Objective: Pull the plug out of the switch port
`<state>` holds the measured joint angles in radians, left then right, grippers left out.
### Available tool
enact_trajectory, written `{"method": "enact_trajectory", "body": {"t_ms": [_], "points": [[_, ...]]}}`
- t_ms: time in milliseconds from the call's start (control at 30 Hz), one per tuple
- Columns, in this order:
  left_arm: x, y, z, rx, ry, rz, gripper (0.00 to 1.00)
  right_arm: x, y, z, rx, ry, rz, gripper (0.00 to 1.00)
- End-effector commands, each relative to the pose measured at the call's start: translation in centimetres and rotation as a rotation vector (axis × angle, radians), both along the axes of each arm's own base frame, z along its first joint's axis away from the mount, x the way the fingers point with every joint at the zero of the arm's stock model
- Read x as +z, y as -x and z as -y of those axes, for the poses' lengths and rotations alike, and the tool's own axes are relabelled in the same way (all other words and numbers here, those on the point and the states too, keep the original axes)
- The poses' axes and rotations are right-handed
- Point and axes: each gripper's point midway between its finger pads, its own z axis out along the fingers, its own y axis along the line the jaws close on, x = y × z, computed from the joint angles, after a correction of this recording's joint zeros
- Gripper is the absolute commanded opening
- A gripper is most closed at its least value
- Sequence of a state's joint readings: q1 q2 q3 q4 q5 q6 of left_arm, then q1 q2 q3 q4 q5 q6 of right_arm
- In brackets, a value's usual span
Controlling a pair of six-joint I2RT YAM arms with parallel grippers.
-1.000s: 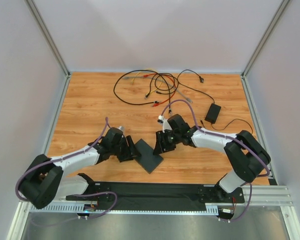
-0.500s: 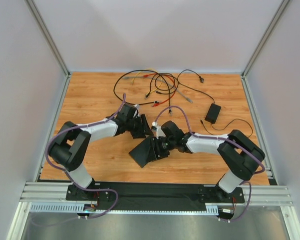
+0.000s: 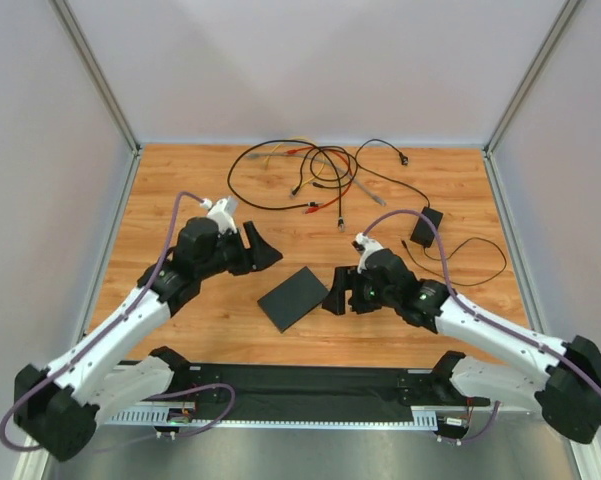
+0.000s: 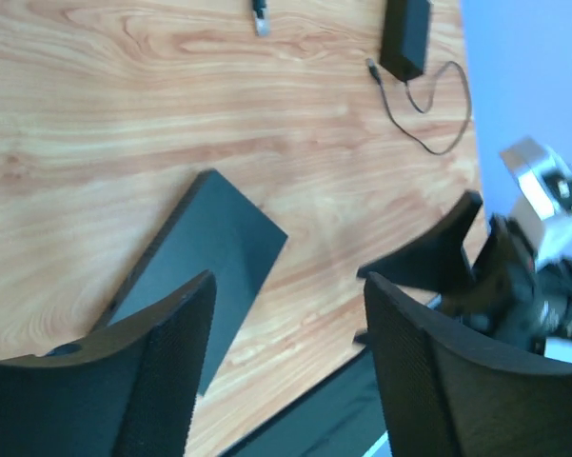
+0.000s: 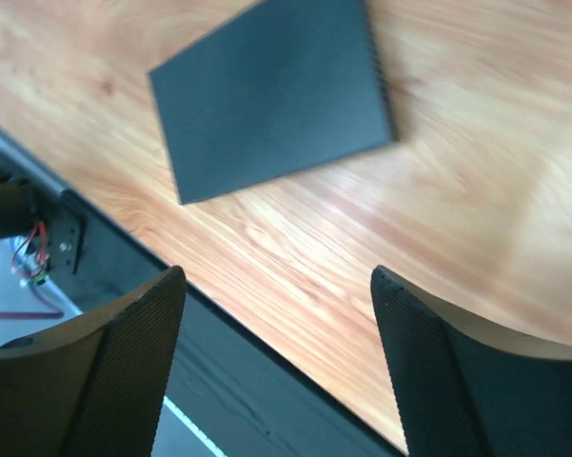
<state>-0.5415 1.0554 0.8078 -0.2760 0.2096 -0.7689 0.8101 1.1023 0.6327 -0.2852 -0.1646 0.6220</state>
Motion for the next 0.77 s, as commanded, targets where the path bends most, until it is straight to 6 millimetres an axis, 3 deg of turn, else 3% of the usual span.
{"method": "enact_trajectory", "body": {"t_ms": [0,33,67,100,133,200,333,400,433,533,733], "points": [[-3.0,3.7,-1.7,-0.004,-0.002,-0.071,0.74,-1.6,0.5,5.3,-0.194,0.154,-0.020,0.81],[-2.3,4.6,-1.9,-0.012,0.035,-0.046,0.75,-1.8,0.7,6.2,-0.225,0.175,-0.023,0.82],[-4.0,5.6,-2.2,-0.009,0.046,-0.087,0.78,-2.2,1.0,6.9,-0.244,0.183,-0.028,0.85],[-4.3,6.6,-2.0,-0.037,0.073,-0.097,0.81,-2.2,1.1,7.3,-0.270,0.177,-0.032,0.86],[-5.5,7.7,-2.3,-0.043,0.090,-0.114,0.84,-2.3,1.3,7.9,-0.289,0.175,-0.019,0.96],[-5.4,8.9,-2.0,-0.091,0.142,-0.086,0.89,-2.2,1.5,8.4,-0.318,0.155,-0.011,1.00],[-7.1,11.2,-1.7,-0.160,0.220,-0.105,0.92,-2.5,2.4,6.9,-0.248,0.067,-0.026,1.00],[-5.6,11.9,-1.0,-0.212,0.308,-0.046,0.93,-3.1,2.6,6.6,-0.238,0.039,-0.031,1.00],[-6.1,12.2,-1.0,-0.212,0.331,-0.061,0.93,-2.8,2.9,5.7,-0.207,-0.005,-0.044,1.00],[-5.3,12.6,-1.0,-0.225,0.369,-0.020,0.94,-3.3,2.9,5.6,-0.214,-0.017,-0.050,1.00],[-5.9,13.1,-1.1,-0.235,0.388,-0.019,0.94,-3.6,2.8,5.5,-0.221,-0.040,-0.032,1.00]]}}
